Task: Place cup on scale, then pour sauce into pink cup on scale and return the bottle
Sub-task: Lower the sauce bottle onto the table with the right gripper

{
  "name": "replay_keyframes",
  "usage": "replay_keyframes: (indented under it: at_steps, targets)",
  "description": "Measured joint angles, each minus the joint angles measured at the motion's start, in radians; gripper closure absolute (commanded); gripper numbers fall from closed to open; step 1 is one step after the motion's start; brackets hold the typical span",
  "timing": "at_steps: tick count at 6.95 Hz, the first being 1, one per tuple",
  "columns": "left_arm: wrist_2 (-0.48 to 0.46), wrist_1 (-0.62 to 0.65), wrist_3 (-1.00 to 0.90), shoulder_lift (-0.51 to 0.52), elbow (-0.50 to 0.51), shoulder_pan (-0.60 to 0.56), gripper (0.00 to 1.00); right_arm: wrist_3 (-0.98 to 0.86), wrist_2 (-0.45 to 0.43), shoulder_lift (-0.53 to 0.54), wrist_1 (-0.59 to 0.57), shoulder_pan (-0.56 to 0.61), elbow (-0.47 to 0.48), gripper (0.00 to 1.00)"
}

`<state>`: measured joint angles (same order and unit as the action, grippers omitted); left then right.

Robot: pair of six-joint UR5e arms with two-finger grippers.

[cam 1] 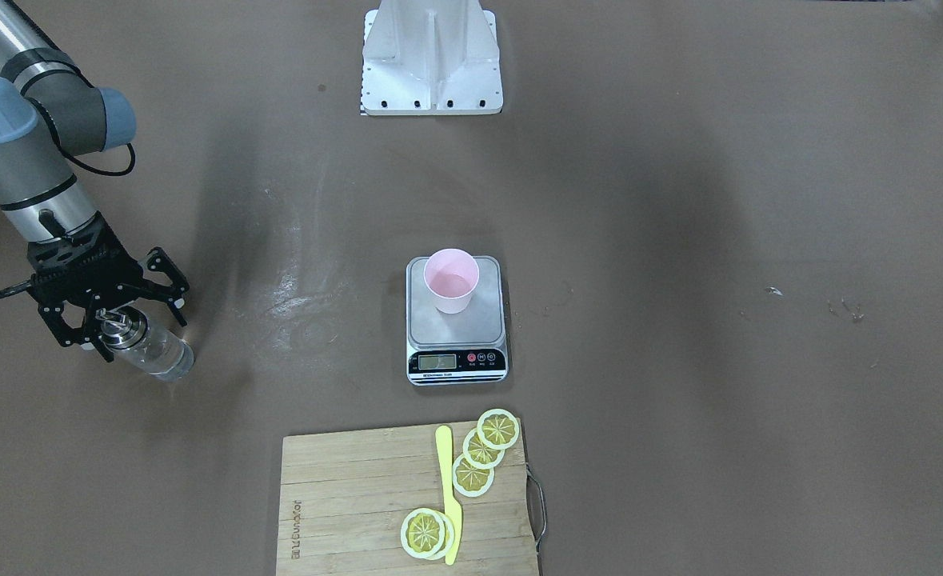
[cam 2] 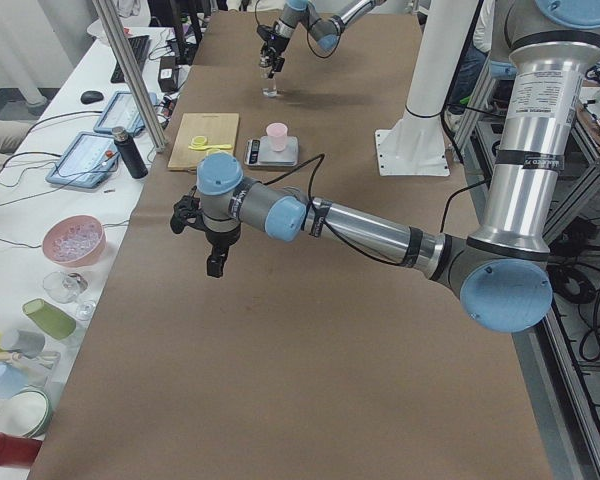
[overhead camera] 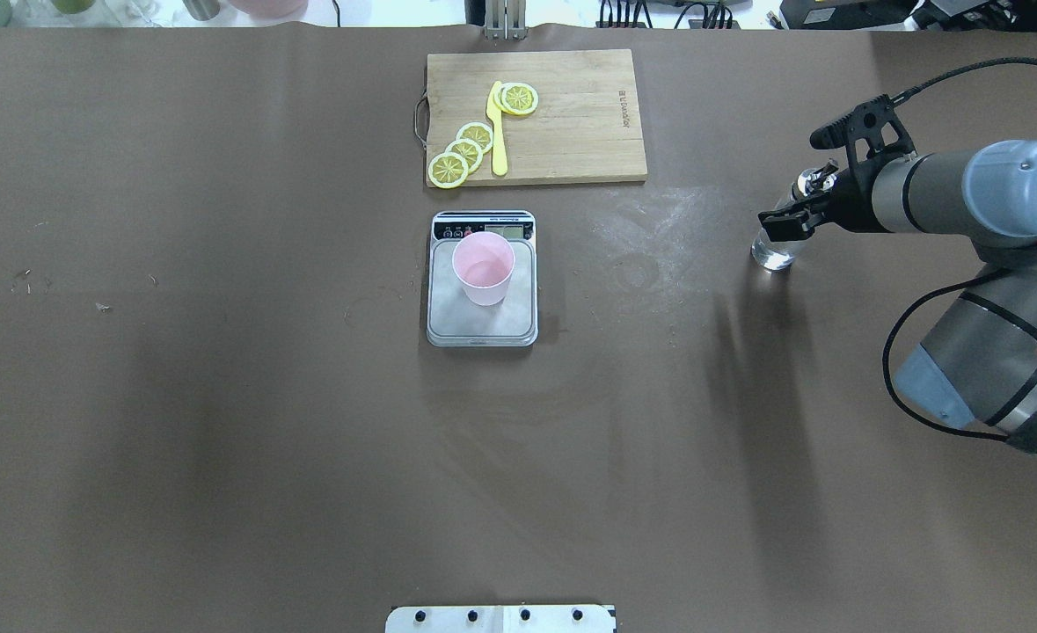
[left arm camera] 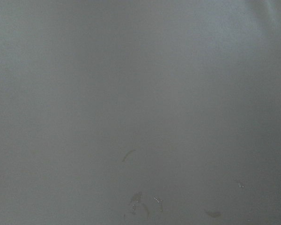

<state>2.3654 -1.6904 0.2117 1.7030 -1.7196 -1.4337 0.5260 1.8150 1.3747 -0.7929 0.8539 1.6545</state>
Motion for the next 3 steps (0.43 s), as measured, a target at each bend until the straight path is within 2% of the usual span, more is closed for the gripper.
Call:
replay_keyframes:
  at_steps: [3]
  targets:
    - [-0.001,0.000,0.000,0.001,-0.004,0.001,0.03,-0.017,0.062,0.036,0.001,0.043,-0.001,0.00]
